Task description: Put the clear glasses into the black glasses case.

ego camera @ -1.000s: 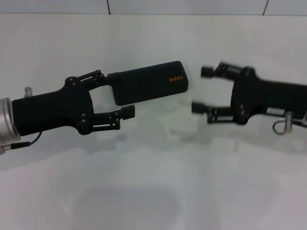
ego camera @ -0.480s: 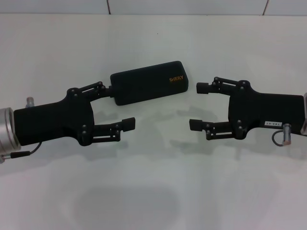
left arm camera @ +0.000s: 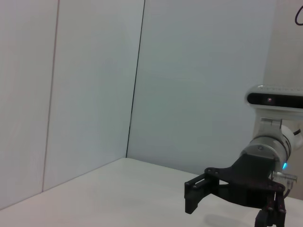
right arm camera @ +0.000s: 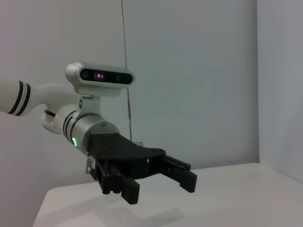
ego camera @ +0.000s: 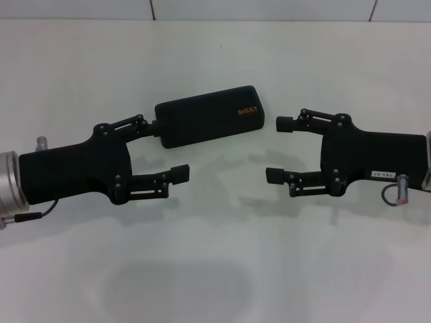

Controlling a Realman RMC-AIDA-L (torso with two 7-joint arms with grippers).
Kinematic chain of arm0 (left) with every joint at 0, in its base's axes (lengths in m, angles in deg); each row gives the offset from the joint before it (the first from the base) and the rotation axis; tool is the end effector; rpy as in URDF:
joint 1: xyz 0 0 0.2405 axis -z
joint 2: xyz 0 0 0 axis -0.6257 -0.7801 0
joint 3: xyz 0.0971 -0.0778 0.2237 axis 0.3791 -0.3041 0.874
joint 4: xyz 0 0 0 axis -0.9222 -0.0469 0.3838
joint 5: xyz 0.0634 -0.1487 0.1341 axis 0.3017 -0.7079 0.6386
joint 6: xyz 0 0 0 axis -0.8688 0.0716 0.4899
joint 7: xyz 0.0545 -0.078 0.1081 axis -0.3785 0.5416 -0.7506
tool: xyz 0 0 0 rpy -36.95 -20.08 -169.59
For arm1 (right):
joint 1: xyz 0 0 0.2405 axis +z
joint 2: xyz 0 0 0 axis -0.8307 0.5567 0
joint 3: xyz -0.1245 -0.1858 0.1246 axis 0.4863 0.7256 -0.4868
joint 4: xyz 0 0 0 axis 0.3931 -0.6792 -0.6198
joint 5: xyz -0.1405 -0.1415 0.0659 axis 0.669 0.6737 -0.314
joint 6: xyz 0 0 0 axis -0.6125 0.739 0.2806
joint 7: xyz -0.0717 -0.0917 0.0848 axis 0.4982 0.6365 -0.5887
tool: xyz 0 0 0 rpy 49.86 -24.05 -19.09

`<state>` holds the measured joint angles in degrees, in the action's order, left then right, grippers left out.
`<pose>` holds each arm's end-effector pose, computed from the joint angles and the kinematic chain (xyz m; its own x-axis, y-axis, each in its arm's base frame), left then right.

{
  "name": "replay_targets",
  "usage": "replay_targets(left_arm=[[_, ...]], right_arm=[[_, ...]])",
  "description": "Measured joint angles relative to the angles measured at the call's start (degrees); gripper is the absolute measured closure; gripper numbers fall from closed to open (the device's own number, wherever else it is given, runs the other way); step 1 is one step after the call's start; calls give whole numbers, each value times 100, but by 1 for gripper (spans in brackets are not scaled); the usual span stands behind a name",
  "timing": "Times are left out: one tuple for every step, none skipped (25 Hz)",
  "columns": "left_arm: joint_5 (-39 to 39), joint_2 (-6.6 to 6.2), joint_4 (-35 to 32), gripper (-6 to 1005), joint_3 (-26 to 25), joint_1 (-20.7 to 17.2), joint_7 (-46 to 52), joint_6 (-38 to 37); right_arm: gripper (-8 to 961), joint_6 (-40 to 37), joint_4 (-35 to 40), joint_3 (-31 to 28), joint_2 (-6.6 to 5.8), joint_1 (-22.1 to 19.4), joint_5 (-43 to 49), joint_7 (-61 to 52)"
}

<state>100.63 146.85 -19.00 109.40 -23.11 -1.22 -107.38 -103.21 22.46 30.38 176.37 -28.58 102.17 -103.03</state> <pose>-0.2628 0.2775 0.0178 0.7539 0.1650 0.6359 0.3381 -0.9274 -0.1602 0.2097 0.3218 -0.0263 0.8003 -0.0231 -0.5992 -0.1406 -0.9786 -0.1502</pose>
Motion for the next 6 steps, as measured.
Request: replay_targets(left_arm=[[0, 2, 0, 106, -3, 0, 0, 4], [0, 6, 0, 106, -4, 1, 0, 7], [0, 8, 0, 106, -4, 3, 0, 12], [0, 12, 0, 106, -4, 4, 0, 16], [-1, 16, 0, 106, -4, 6, 0, 19], [-1, 19, 0, 106, -4, 9, 0, 22]], right_arm=[[83, 0, -1, -3, 0, 0, -3, 0], [83, 0, -3, -3, 1, 0, -6, 1], [83, 0, -3, -3, 2, 0, -7, 3], [83, 0, -3, 2, 4, 0, -8, 5], [83, 0, 4, 24, 5, 2, 3, 15], [83, 0, 13, 50, 5, 12, 17, 23]])
